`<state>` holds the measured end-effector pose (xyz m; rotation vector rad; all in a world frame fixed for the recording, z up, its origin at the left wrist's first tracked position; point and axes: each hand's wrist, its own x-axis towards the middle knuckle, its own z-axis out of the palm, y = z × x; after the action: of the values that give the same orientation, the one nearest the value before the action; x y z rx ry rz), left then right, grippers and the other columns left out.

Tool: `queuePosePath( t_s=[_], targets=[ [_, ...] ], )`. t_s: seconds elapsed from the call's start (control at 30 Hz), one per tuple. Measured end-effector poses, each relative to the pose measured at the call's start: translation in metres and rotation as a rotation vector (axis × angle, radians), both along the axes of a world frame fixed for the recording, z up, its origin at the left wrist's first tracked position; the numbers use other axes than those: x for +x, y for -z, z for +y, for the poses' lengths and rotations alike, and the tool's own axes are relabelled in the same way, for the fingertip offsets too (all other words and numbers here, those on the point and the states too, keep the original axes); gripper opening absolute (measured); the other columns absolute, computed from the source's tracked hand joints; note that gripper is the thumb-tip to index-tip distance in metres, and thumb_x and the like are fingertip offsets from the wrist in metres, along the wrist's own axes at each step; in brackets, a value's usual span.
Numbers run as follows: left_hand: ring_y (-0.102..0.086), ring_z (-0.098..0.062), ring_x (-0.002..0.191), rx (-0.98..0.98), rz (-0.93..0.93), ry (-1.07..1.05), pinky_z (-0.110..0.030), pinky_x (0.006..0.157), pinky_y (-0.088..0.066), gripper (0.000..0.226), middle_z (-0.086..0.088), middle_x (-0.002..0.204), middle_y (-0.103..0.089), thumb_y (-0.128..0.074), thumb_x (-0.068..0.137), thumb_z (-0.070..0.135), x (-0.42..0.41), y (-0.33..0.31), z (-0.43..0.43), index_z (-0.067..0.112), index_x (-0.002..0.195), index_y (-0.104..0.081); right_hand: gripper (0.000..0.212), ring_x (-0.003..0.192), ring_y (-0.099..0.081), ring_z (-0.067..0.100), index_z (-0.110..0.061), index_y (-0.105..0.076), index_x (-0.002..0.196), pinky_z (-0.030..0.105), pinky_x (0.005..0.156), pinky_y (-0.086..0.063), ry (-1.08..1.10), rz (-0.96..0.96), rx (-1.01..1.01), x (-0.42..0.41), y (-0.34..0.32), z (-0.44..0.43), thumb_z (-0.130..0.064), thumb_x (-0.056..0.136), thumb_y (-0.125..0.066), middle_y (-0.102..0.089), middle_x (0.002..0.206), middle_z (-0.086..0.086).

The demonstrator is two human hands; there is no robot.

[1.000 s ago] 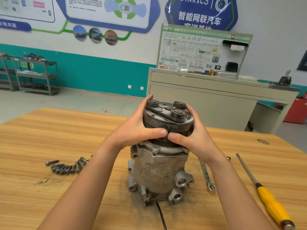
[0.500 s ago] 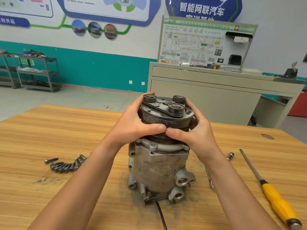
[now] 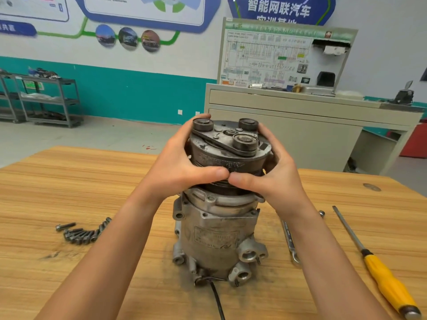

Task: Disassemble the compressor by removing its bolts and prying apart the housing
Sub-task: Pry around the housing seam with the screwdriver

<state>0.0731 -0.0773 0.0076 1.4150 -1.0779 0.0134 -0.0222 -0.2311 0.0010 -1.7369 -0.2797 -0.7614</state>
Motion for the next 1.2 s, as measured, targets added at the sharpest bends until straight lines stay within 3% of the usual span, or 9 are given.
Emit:
queuePosePath(
  t_s=[0.2, 0.33, 0.5, 0.67, 0.87, 1.0, 1.1, 1.2],
  targets=[
    [-0.063, -0.011, 0.107, 0.018, 0.055, 0.026, -0.024, 0.089, -0.048, 0.09, 0.002, 0.116, -0.064, -0.076, 0.043, 0.04, 0.008, -0.002, -0.005, 0.025, 0.126, -0.045, 0.068, 0.091, -0.064, -0.003, -0.036, -0.053, 0.104, 0.01, 0.069, -0.049, 0.02, 0.038, 0.048, 0.003, -0.003, -0.001, -0.014, 0.048, -0.082, -0.069, 0.095, -0.022],
    [-0.065, -0.004, 0.096, 0.034, 0.073, 0.035, -0.016, 0.078, -0.048, 0.076, 0.014, 0.099, -0.071, -0.073, 0.047, 0.045, 0.015, -0.019, -0.009, 0.026, 0.117, -0.052, 0.09, 0.098, -0.064, 0.007, -0.022, -0.051, 0.127, 0.019, 0.076, -0.053, 0.044, 0.083, 0.104, 0.007, -0.02, 0.001, -0.027, 0.044, -0.087, -0.068, 0.108, -0.006],
    [-0.067, -0.006, 0.093, 0.025, 0.134, 0.046, -0.017, 0.074, -0.05, 0.052, 0.013, 0.094, -0.072, -0.069, 0.055, 0.051, 0.02, -0.023, -0.014, 0.028, 0.101, -0.06, 0.086, 0.101, -0.064, 0.015, -0.019, -0.057, 0.12, 0.027, 0.08, -0.054, 0.08, 0.163, 0.154, 0.013, -0.036, 0.003, -0.041, 0.042, -0.087, -0.067, 0.108, -0.002],
    [-0.068, -0.009, 0.091, 0.015, 0.165, 0.054, -0.017, 0.071, -0.051, 0.055, 0.009, 0.096, -0.072, -0.068, 0.056, 0.051, 0.019, -0.016, -0.008, 0.025, 0.103, -0.061, 0.083, 0.096, -0.065, 0.01, -0.026, -0.059, 0.11, 0.016, 0.07, -0.053, 0.091, 0.184, 0.164, 0.008, -0.035, 0.012, -0.046, 0.033, -0.081, -0.069, 0.103, -0.006],
    [-0.067, -0.008, 0.092, -0.019, 0.107, 0.042, -0.017, 0.073, -0.05, 0.055, 0.011, 0.095, -0.072, -0.066, 0.056, 0.05, 0.003, -0.029, 0.02, 0.026, 0.104, -0.059, 0.065, 0.093, -0.066, 0.005, -0.037, -0.058, 0.091, 0.016, 0.071, -0.053, 0.047, 0.149, 0.134, -0.005, -0.047, 0.032, -0.044, 0.033, -0.086, -0.07, 0.095, -0.012],
    [-0.067, -0.009, 0.092, -0.018, 0.068, 0.033, -0.018, 0.072, -0.051, 0.058, 0.01, 0.096, -0.072, -0.07, 0.056, 0.052, -0.016, -0.037, 0.055, 0.024, 0.106, -0.06, 0.068, 0.095, -0.066, 0.008, -0.028, -0.06, 0.11, 0.021, 0.077, -0.054, -0.003, 0.146, 0.11, -0.021, -0.053, 0.061, -0.038, 0.047, -0.084, -0.07, 0.101, -0.009],
    [-0.066, -0.014, 0.098, -0.037, 0.075, 0.008, -0.022, 0.077, -0.052, 0.082, 0.004, 0.102, -0.071, -0.078, 0.047, 0.067, -0.03, -0.033, 0.081, 0.018, 0.11, -0.06, 0.074, 0.1, -0.064, 0.015, -0.023, -0.059, 0.116, 0.032, 0.087, -0.053, -0.037, 0.186, 0.111, -0.028, -0.051, 0.086, -0.037, 0.048, -0.085, -0.068, 0.106, -0.004],
    [-0.066, -0.015, 0.098, -0.037, 0.109, -0.01, -0.022, 0.078, -0.052, 0.087, 0.004, 0.103, -0.071, -0.077, 0.045, 0.07, -0.042, -0.021, 0.108, 0.015, 0.11, -0.059, 0.073, 0.103, -0.063, 0.014, -0.022, -0.057, 0.119, 0.033, 0.09, -0.052, -0.057, 0.224, 0.129, -0.033, -0.04, 0.112, -0.034, 0.053, -0.086, -0.067, 0.109, -0.004]
  ],
)
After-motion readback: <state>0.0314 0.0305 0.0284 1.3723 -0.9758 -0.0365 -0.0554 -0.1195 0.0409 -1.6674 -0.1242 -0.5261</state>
